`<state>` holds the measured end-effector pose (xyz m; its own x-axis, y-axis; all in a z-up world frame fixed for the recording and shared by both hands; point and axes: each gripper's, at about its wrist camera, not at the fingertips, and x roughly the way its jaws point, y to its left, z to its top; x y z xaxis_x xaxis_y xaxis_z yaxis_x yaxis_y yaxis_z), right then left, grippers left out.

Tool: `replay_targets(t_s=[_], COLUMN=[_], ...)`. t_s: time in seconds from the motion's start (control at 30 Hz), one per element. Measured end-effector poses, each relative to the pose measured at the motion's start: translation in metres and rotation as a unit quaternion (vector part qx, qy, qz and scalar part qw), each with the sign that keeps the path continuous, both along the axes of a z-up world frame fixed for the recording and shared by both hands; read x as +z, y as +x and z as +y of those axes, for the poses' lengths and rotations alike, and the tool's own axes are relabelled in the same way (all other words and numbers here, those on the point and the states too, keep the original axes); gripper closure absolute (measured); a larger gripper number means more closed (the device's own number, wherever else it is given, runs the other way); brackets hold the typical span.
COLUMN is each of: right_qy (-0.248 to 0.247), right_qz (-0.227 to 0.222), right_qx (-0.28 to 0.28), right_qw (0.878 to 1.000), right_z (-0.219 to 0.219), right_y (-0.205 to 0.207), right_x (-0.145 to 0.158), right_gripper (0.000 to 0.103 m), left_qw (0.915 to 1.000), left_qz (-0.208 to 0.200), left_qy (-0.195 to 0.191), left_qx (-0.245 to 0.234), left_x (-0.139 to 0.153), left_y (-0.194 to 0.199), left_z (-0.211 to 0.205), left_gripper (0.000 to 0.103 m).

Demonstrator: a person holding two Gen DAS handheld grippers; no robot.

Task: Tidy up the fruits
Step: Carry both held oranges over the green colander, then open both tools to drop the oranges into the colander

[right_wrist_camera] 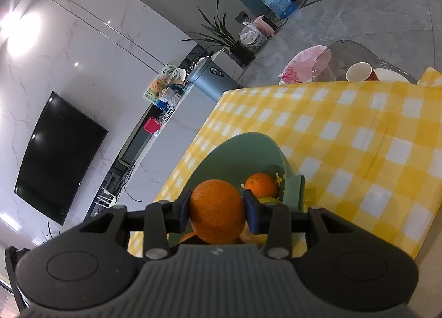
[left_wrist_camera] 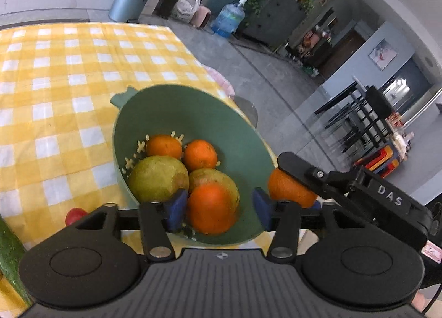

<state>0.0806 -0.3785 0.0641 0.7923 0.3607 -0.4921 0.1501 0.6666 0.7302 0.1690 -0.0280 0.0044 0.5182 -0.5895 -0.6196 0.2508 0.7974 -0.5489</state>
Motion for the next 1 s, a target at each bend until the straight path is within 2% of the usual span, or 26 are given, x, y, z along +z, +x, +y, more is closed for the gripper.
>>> replay_targets(t_s=[0.1,0.23,0.4,0.53,0.67,0.7,0.87,1.0], right_qy=[0.004,0.015,0.03,0.037,0.009,0.005,0.025,0.006], right_qz=[-0.004,-0.013,-0.003,0.007,0.026,0.028,0.013,0.006], right_qx=[-0.007,-0.015,-0.01,-0.001,-0.003,-0.005,0.0,-0.006], right_qw=[1.0,1.0,1.0,0.999,1.0,1.0,1.0,1.0], right_z=[-0.001,0.0,0.009,0.018,0.027,0.028,0.028,0.025], right_y=[0.001,0.012,0.038,0.061,0.076,0.079,0.08,0.077], right_x=[-0.001,-0.005,-0.014,-0.021,-0.024,-0.025,-0.023,-0.018], right_gripper=[0.066,0.066,0.066,0.065,0.063,0.06,0.056,0.056], left_qw=[0.9997,0.9991,0.9976,0.9975,0.9976,0.9976,0.9978,0.9977], left_qz=[-0.013,-0.025,-0.029,-0.03,-0.032,-0.033,-0.034,-0.034], left_qy=[-0.018,-0.017,-0.024,-0.037,-0.042,-0.042,-0.042,-0.039], left_qx=[0.0,0.029,0.059,0.051,0.045,0.044,0.039,0.043], left_x=[0.002,0.004,0.0,0.0,0.0,0.0,-0.001,0.0], left_y=[-0.004,-0.012,-0.015,-0.016,-0.019,-0.019,-0.019,-0.02], left_z=[0.007,0.017,0.028,0.032,0.031,0.031,0.03,0.03], left_gripper=[0.028,0.027,0.026,0.025,0.024,0.024,0.024,0.024])
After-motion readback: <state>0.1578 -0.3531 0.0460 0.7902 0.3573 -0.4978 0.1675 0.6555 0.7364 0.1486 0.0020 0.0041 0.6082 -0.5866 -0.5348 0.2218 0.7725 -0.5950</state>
